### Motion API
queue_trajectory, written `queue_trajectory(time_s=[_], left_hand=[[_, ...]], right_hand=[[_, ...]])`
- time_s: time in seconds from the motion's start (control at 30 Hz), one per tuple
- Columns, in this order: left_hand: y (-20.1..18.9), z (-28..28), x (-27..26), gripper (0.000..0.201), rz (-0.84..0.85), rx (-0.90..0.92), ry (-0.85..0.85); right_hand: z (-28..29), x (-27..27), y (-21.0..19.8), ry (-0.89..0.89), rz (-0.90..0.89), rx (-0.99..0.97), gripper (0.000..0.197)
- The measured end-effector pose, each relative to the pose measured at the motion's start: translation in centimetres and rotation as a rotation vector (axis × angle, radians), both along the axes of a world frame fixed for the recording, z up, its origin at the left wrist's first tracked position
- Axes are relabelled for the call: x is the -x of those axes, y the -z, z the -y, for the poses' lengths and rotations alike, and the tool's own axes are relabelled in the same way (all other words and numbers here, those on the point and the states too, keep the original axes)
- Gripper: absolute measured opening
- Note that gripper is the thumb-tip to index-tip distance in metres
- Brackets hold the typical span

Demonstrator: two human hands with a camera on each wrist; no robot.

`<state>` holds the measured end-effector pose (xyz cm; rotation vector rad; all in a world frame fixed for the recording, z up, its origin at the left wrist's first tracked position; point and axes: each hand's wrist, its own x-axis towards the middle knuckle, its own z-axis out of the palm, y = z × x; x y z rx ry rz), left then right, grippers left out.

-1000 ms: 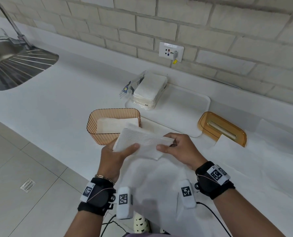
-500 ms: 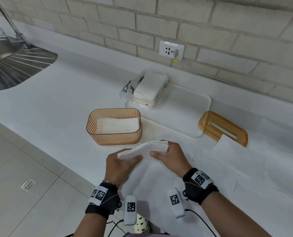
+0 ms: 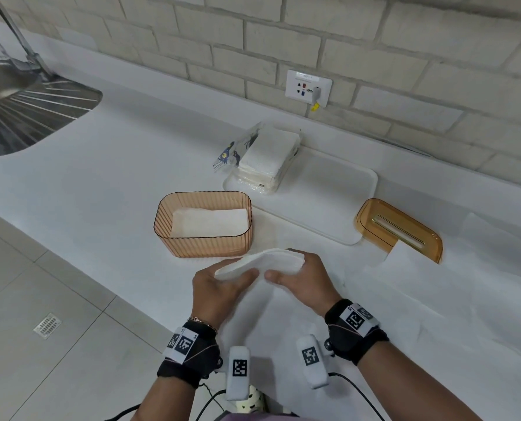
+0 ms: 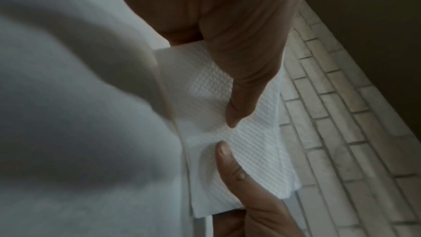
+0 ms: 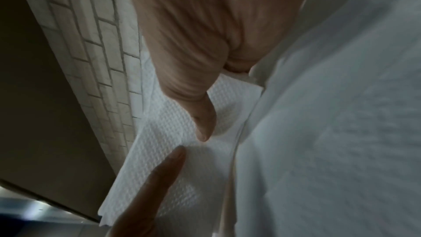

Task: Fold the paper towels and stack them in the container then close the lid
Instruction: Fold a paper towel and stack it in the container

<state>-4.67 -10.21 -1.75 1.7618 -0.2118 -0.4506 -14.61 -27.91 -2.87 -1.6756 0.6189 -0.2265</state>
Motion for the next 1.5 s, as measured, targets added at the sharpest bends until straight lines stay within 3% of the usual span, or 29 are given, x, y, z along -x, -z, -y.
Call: queue_trajectory(time_s=[0.17,0.3,0.4,0.57,0.93,1.13,1.33,1.5], left_hand=[[0.2,-0.3,-0.3,0.027,-0.031,0.01,0.006],[0.3,-0.4,0.0,0.022,-0.083,0.012,0.027],[-0.4,-0.3,0.0,0.022,-0.026,0.074,0.029],[0.3,-0.7,-0.5,0.022,-0.059,0.03,0.042],[0.1,-0.8,-0.7,0.017,-0.066,0.08,0.069],[0.6,-0.7,-0.2,0.032,-0.076,0.037,0.063],[-0.3,-0.7,-0.2,0.023,-0.085,0.095,0.002],[-0.1,-0.9,-0.6,0.031,-0.075,-0.025,0.057]], right_hand=[[0.3,0.2,0.0,0.044,0.012,-0.059,0.037],[0.1,0.2,0.1,0.004,-0.002,-0.057,0.031],[0.3,0.1,-0.2,0.016,0.084,-0.048,0.026],[0.7,0.2,0.3,-0.021,-0.004,-0.042,0.044],[1.6,0.7,-0.8,-0.032,0.047,-0.03,0.022],[0.4,0.1,0.3,-0.03,0.007,0.02,0.03],[0.1,0.0,0.1,-0.019,-0.004,-0.03,0.036],[0.2,0.0,-0.5,-0.099,-0.091,-0.01,0.04]])
